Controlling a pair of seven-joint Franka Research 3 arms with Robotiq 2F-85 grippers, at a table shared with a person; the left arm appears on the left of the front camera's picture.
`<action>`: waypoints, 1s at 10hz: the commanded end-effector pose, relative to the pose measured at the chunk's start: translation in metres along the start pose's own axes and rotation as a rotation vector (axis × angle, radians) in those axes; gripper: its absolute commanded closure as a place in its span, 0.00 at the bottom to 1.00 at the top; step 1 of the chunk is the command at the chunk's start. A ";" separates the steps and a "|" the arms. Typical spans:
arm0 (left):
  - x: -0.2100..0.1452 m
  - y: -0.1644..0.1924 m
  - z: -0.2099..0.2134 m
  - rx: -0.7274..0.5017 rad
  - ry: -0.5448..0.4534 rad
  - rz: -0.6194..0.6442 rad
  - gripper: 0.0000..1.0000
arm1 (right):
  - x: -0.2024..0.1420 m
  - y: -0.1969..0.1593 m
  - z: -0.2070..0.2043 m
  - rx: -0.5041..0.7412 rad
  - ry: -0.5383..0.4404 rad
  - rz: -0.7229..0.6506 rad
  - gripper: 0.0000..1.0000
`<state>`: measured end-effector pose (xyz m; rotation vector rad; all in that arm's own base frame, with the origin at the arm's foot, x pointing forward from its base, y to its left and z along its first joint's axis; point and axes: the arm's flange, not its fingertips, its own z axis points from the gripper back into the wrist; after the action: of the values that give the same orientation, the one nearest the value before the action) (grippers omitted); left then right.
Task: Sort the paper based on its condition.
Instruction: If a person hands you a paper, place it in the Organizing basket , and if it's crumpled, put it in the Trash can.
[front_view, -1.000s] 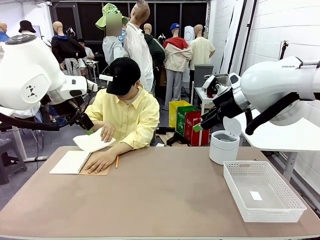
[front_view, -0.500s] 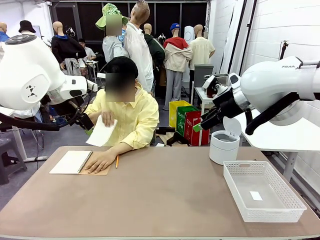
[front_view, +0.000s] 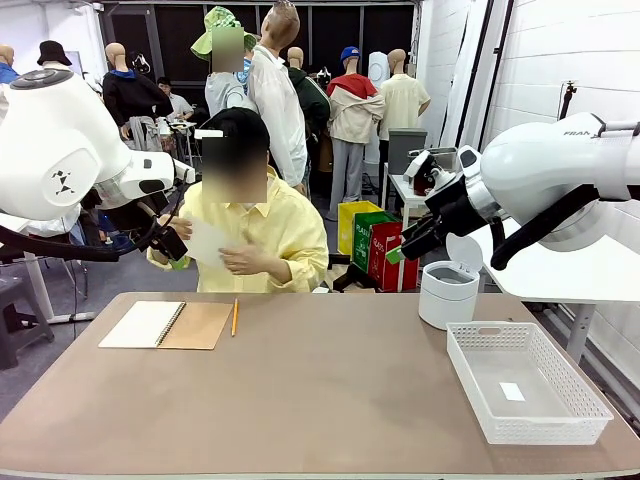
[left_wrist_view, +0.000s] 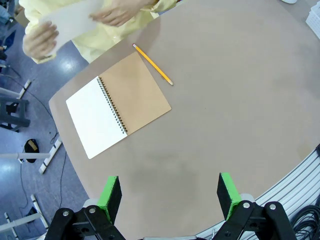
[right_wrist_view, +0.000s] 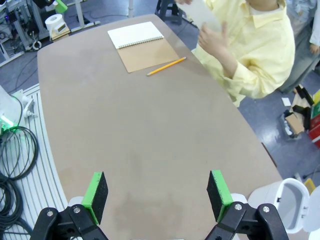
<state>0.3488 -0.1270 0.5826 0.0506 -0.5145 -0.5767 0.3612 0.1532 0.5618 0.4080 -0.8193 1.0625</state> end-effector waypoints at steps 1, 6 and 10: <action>0.000 0.000 0.001 -0.001 -0.007 -0.003 0.00 | 0.000 -0.001 -0.002 0.017 -0.009 -0.005 0.00; 0.000 0.000 0.001 -0.001 -0.007 -0.003 0.00 | 0.000 -0.001 -0.002 0.017 -0.009 -0.005 0.00; 0.000 0.000 0.001 -0.001 -0.007 -0.003 0.00 | 0.000 -0.001 -0.002 0.017 -0.009 -0.005 0.00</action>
<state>0.3488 -0.1270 0.5826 0.0506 -0.5145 -0.5767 0.3612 0.1532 0.5618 0.4080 -0.8193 1.0625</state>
